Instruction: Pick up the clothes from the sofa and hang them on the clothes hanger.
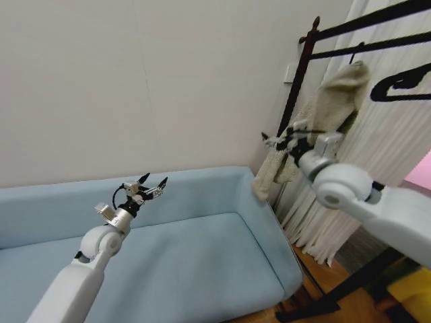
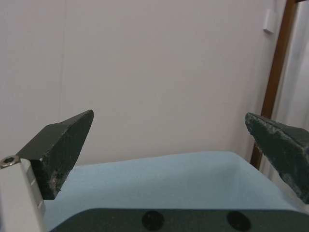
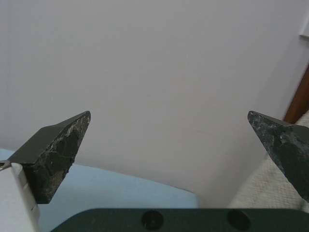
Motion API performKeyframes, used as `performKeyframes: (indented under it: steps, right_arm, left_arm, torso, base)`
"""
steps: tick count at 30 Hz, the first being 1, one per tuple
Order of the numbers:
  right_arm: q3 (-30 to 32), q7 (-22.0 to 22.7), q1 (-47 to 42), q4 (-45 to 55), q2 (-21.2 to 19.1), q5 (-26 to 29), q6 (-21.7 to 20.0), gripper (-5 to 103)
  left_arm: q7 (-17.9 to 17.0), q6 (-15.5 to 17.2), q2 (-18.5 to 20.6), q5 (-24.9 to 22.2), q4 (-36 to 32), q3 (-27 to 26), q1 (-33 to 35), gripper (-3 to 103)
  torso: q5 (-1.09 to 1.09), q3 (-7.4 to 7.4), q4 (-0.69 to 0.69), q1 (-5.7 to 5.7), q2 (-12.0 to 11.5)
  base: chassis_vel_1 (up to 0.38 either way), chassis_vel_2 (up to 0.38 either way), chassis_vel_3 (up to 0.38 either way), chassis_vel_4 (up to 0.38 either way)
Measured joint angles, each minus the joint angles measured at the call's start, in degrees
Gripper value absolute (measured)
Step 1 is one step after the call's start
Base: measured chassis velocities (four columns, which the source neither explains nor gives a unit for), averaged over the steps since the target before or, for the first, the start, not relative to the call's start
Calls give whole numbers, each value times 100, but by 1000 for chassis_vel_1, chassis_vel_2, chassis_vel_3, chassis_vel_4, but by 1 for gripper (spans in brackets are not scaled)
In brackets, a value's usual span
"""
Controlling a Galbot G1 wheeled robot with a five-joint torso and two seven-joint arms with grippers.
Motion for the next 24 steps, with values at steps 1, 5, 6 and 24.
performKeyframes:
  steps: [1,5,6,24]
  right_arm:
    - [488,-274,-776,4,184,-141,12,100]
    - [1309,-857,-2032,-4,578,-350,-22,100]
    - [1446,-1117,-2321,-5,725,-399,-46,100]
    - [4927,-2661,-7076,804,3036,-3361,-361,100]
  left_arm:
    - [-138,-23,-98,86,-158,-77,247,100]
    - [-317,-47,-284,241,-405,-294,704,100]
    - [-407,-67,-382,294,-529,-462,925,100]
    - [-606,-438,-1584,1759,-1018,-791,2442,100]
  torso:
    - [-4,-1,0,-1,1]
    - [6,1,-2,1,0]
    - [-2,-1,-3,-1,0]
    - [2,-1,-2,-1,1]
  base:
    - [0,0,0,0]
    - [0,0,0,0]
    - [0,0,0,0]
    - [0,0,0,0]
